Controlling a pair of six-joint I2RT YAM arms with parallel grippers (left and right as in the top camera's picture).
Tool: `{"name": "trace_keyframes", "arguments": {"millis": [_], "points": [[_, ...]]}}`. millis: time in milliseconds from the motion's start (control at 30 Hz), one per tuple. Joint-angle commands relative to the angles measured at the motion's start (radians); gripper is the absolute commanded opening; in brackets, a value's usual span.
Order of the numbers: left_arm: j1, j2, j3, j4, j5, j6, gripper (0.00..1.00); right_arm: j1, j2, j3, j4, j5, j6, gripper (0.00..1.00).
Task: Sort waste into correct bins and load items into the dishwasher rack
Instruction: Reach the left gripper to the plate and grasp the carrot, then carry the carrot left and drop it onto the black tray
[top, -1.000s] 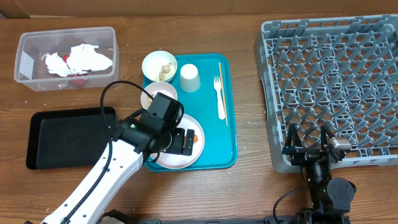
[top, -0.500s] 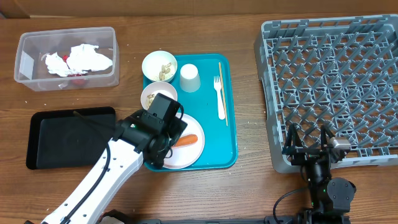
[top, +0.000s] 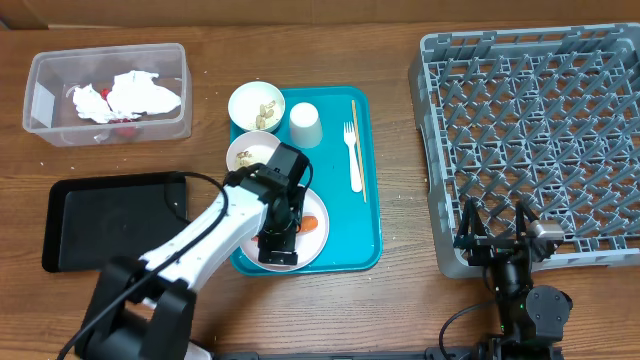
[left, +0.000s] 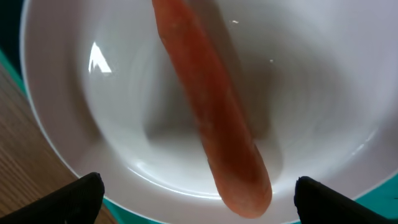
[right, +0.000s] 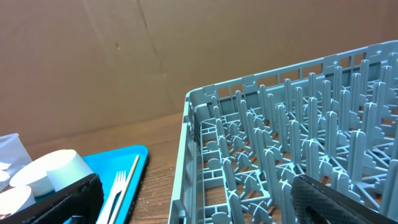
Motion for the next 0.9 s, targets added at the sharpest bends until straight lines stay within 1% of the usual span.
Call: {"name": "trace_keyframes", "arguments": {"millis": [0, 100, 167, 300, 400, 433, 500, 567, 600, 667, 767, 800, 867], "points": [[-0.006, 0.053, -0.006, -0.004, -0.016, -0.061, 1.00, -0.004, -0.008, -0.011, 0.004, 0.010, -0.007, 1.00], [-0.006, 0.072, -0.006, 0.003, -0.039, -0.075, 1.00, -0.004, -0.008, -0.011, 0.004, 0.010, -0.008, 1.00], [-0.006, 0.081, -0.006, 0.008, -0.084, -0.081, 1.00, -0.004, -0.008, -0.011, 0.004, 0.010, -0.008, 1.00], [-0.006, 0.095, -0.007, 0.008, -0.095, -0.082, 1.00, -0.004, -0.008, -0.011, 0.004, 0.010, -0.008, 1.00], [-0.002, 0.102, -0.009, 0.013, -0.135, -0.092, 1.00, -0.004, -0.008, -0.011, 0.004, 0.010, -0.007, 1.00], [0.001, 0.102, -0.011, 0.013, -0.134, -0.092, 0.95, -0.004, -0.008, -0.011, 0.004, 0.010, -0.007, 1.00], [0.001, 0.102, -0.011, 0.013, -0.122, -0.088, 0.82, -0.004, -0.008, -0.011, 0.004, 0.010, -0.007, 1.00], [0.001, 0.102, -0.011, 0.013, -0.113, -0.089, 0.72, -0.004, -0.008, -0.011, 0.004, 0.010, -0.007, 1.00], [0.000, 0.102, -0.011, 0.013, -0.113, -0.089, 0.63, -0.004, -0.008, -0.011, 0.004, 0.010, -0.008, 1.00], [-0.001, 0.103, -0.011, 0.013, -0.113, -0.089, 0.50, -0.004, -0.008, -0.011, 0.004, 0.010, -0.007, 1.00], [-0.001, 0.103, -0.011, 0.012, -0.113, -0.088, 0.37, -0.004, -0.008, -0.011, 0.004, 0.010, -0.008, 1.00], [0.000, 0.103, -0.011, 0.011, -0.113, -0.087, 0.30, -0.004, -0.008, -0.011, 0.004, 0.010, -0.007, 1.00], [0.000, 0.103, -0.011, 0.010, -0.115, -0.072, 0.25, -0.004, -0.008, -0.011, 0.004, 0.010, -0.008, 1.00]]}}
